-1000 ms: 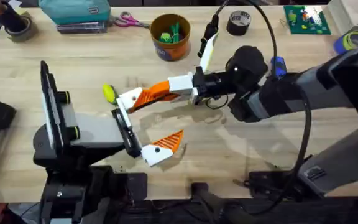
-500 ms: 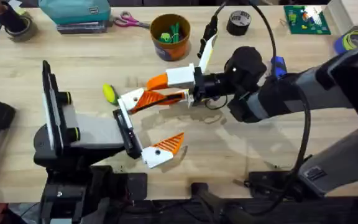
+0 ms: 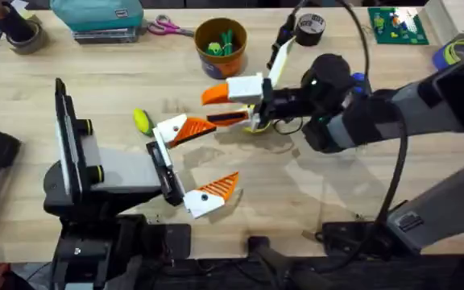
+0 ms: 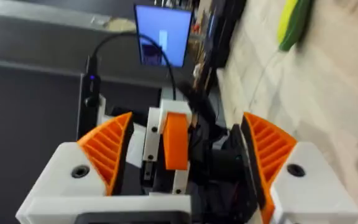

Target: Pick up the gripper from the table and insert it into the empty holder that is missing its gripper. Then pick up a screw, insert it into the mounting hole, and use the screwdriver to tighten it. Finally, clean up the table by picking up the vegetable and placing it into the bucket.

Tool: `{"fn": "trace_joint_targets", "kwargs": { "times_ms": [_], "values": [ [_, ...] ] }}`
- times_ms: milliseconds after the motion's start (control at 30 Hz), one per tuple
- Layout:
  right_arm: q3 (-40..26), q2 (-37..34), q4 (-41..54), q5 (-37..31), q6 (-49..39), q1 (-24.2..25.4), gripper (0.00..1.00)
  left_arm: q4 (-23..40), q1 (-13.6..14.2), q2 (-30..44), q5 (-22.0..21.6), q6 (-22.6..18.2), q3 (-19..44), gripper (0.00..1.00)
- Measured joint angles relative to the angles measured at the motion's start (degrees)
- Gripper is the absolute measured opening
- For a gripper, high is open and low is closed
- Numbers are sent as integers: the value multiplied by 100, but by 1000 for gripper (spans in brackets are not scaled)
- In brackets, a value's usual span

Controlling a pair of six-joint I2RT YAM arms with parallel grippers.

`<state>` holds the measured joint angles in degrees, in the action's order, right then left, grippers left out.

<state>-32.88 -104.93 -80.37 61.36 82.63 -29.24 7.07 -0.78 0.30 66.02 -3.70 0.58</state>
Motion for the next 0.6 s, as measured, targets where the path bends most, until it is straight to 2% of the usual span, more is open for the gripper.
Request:
{"fn": "trace_joint_targets", "kwargs": {
  "times_ms": [100,233,267,300,333,600],
  "values": [
    [0,163,370,111,-130,305,994,0,0,0,1,0,0,986],
    [-9,775,1654,242,-639,718,994,0,0,-1,2,0,0,986],
    [-26,949,2067,284,-817,819,995,0,0,-1,2,0,0,986],
    [-189,1499,3500,445,-1504,1153,995,0,0,-1,2,0,0,986],
    [-279,1684,4004,499,-1778,1274,995,0,0,0,2,0,0,986],
    [-1041,2857,7171,717,-3941,2208,996,0,0,-1,4,0,0,985]
  ]
}}
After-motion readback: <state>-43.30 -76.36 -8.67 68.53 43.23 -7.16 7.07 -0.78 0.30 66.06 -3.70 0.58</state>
